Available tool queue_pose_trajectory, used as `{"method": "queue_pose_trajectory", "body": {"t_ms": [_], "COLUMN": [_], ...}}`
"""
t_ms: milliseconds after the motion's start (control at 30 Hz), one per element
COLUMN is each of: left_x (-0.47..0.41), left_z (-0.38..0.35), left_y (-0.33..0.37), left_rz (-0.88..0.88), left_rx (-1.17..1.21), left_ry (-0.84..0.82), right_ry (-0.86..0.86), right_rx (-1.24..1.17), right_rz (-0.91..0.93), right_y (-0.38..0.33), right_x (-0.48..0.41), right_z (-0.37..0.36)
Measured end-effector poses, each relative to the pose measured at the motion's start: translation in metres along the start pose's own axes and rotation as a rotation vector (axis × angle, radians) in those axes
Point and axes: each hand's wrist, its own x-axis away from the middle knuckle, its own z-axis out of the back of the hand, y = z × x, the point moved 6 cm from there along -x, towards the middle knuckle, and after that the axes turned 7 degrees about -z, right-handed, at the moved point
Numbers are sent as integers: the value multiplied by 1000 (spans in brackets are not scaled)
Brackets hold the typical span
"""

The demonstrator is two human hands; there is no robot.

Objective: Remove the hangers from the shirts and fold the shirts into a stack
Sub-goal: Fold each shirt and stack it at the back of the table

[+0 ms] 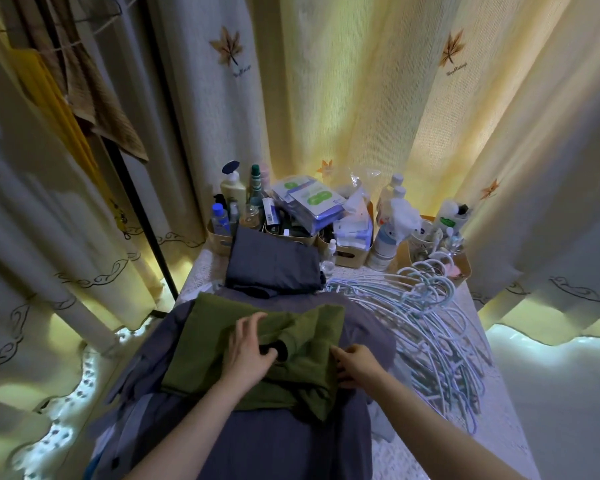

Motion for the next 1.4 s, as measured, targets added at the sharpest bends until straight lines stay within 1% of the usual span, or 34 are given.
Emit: {"method": "queue_pose_trajectory", "body": {"t_ms": [33, 67, 100, 133, 167, 200, 233, 300, 333, 400, 467, 533, 567, 600, 633, 667, 700, 733, 767, 800, 833, 933, 1000, 1033, 1067, 1100, 1133, 1167, 1200, 1267, 1300, 1333, 1367, 1400], "left_x": [1, 2, 3, 2, -1, -4, -8, -19, -24, -34, -34, -24, -18, -11, -4, 2, 10, 17, 21, 22, 20, 9, 3, 1, -1, -5, -10, -17, -22, -30, -32, -33, -33, -31], "left_z": [-5, -13, -21, -27, -29, -27, -23, -8, 1, 22, 41, 55, 54, 46, 30, 9, -12, -31, -45, -52, -49, -7, 22, 36, 50, 62, 71, 79, 86, 97, 101, 103, 102, 101], "left_y": [7, 11, 11, 10, 9, 8, 4, -7, -13, -23, -27, -22, -15, -6, 2, 6, 7, 5, 0, -3, -4, 1, -6, -10, -15, -23, -34, -45, -55, -72, -78, -83, -88, -93], "left_rz": [-103, -151, -162, -155, -151, -120, -40, 190, 256, 273, 211, 92, -19, -158, -289, -383, -413, -370, -277, -156, -24, 320, 435, 433, 405, 366, 334, 317, 316, 321, 304, 283, 260, 245], "left_rx": [-132, -212, -260, -286, -284, -230, -103, 186, 260, 200, -56, -319, -375, -355, -289, -223, -156, -91, -18, 88, 230, 606, 812, 864, 845, 755, 613, 468, 361, 231, 176, 121, 48, -53], "left_ry": [-81, -176, -235, -248, -209, -145, -74, 16, 43, 68, 81, 229, 288, 296, 196, 33, -155, -337, -478, -557, -557, -385, -338, -317, -299, -279, -248, -198, -142, -39, -10, 0, 6, 15], "right_ry": [6, 21, 39, 51, 58, 59, 53, 31, 24, 23, 31, 28, 17, 6, -3, -6, -13, -31, -63, -97, -124, -219, -276, -326, -404, -484, -519, -493, -388, -55, 51, 80, 29, -76], "right_rx": [27, 65, 106, 142, 169, 178, 171, 141, 127, 112, 114, 105, 92, 90, 95, 97, 74, 27, -31, -68, -78, -30, 21, 5, -37, -66, -65, -24, 14, 63, 35, -1, -38, -69], "right_rz": [13, 26, 39, 49, 53, 49, 39, 14, 5, -3, -6, -29, -46, -56, -58, -52, -36, -9, 28, 79, 143, 318, 392, 406, 399, 379, 356, 347, 348, 307, 235, 152, 77, 16], "right_y": [-5, -9, -13, -15, -16, -16, -15, -11, -9, -9, -10, -8, -7, -6, -5, -4, -4, -6, -9, -13, -18, -47, -70, -80, -88, -93, -95, -96, -96, -87, -77, -65, -52, -41], "right_x": [0, 1, 0, 0, -1, -2, -3, -6, -7, -10, -11, -13, -13, -13, -12, -12, -11, -9, -4, 2, 8, 26, 37, 42, 46, 48, 47, 44, 35, 11, 3, -4, -9, -10], "right_z": [-3, -5, -6, -5, -4, -3, -2, -2, -2, -4, -8, -13, -17, -20, -22, -23, -25, -27, -31, -36, -42, -67, -93, -109, -125, -141, -153, -159, -156, -135, -125, -121, -123, -131]}}
